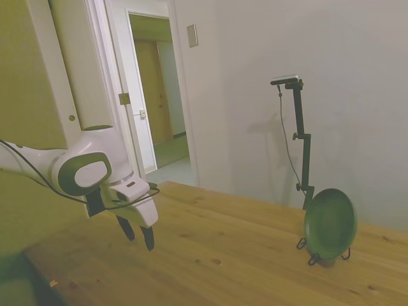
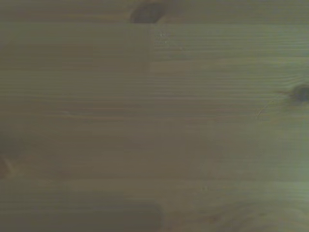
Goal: Unload the plate
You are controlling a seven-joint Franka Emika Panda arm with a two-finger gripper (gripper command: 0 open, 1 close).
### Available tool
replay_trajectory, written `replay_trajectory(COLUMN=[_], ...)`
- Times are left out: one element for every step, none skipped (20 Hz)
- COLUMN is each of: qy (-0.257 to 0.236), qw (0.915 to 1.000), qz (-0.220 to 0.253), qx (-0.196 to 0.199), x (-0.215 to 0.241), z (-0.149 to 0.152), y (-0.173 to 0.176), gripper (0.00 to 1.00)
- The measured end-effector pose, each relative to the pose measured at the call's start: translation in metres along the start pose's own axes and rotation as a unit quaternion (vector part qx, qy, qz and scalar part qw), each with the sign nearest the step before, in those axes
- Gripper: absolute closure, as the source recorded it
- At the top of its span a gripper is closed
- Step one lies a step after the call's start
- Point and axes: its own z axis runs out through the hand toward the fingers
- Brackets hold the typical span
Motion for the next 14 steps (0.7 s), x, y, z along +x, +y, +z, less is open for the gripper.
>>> replay_trajectory(qy=[-0.001, -0.006, -0.001, 0.010, 0.023, 0.035, 0.049, 0.061, 0.074, 0.086, 0.096, 0.104, 0.114, 0.124], qw=[1.0000, 1.0000, 1.0000, 0.9999, 0.9996, 0.9991, 0.9982, 0.9971, 0.9956, 0.9938, 0.9917, 0.9896, 0.9869, 0.9835], qz=[0.000, -0.002, -0.002, 0.002, 0.008, 0.017, 0.028, 0.040, 0.054, 0.067, 0.082, 0.097, 0.112, 0.130], qx=[-0.001, -0.007, -0.010, -0.012, -0.015, -0.016, -0.018, -0.020, -0.021, -0.024, -0.024, -0.024, -0.025, -0.025], x=[0.000, 0.000, 0.003, 0.012, 0.023, 0.037, 0.052, 0.067, 0.082, 0.097, 0.112, 0.126, 0.142, 0.159], z=[0.000, 0.002, 0.001, -0.004, -0.010, -0.018, -0.026, -0.034, -0.043, -0.051, -0.059, -0.066, -0.074, -0.082], y=[0.000, 0.002, 0.003, 0.006, 0.010, 0.016, 0.024, 0.033, 0.043, 0.054, 0.066, 0.077, 0.090, 0.104], gripper=[0.00, 0.00, 0.00, 0.00, 0.00, 0.00, 0.00, 0.00, 0.00, 0.00, 0.00, 0.00, 0.00, 0.00])
